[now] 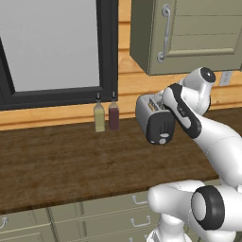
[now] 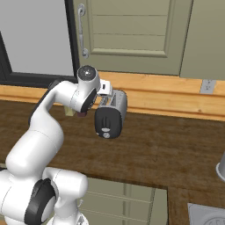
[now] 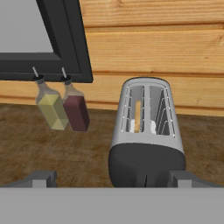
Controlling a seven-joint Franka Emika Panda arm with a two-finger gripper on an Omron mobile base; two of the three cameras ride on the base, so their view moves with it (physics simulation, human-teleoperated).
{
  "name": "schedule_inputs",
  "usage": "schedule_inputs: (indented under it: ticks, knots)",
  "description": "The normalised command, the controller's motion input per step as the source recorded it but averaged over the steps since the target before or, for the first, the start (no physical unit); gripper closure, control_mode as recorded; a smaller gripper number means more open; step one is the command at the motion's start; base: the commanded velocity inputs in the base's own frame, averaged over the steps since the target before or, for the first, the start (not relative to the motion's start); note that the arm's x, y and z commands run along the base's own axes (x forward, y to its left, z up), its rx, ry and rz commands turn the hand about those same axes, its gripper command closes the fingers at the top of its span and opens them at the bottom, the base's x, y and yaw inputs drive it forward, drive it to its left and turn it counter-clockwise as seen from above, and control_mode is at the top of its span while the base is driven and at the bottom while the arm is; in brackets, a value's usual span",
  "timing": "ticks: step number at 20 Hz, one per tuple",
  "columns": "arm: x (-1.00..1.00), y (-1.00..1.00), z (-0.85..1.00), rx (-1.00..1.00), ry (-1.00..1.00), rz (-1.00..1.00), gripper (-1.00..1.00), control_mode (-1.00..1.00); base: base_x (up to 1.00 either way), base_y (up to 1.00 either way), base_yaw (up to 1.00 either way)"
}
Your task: Start the toaster. Once the lever pops up, take the bread to the plate on the dining counter.
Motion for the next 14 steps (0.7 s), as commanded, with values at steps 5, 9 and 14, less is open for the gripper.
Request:
schedule_inputs:
  ticks: [5,9,14]
  knots:
    - [0.00,0.00,0.00,0.00,0.00,0.00,-1.00,-1.00,0.00,0.00,0.00]
    - [0.00,0.00,0.00,0.00,0.00,0.00,-1.00,-1.00,0.00,0.00,0.00]
    - [0.00,0.00,0.00,0.00,0.00,0.00,-1.00,-1.00,0.00,0.00,0.00]
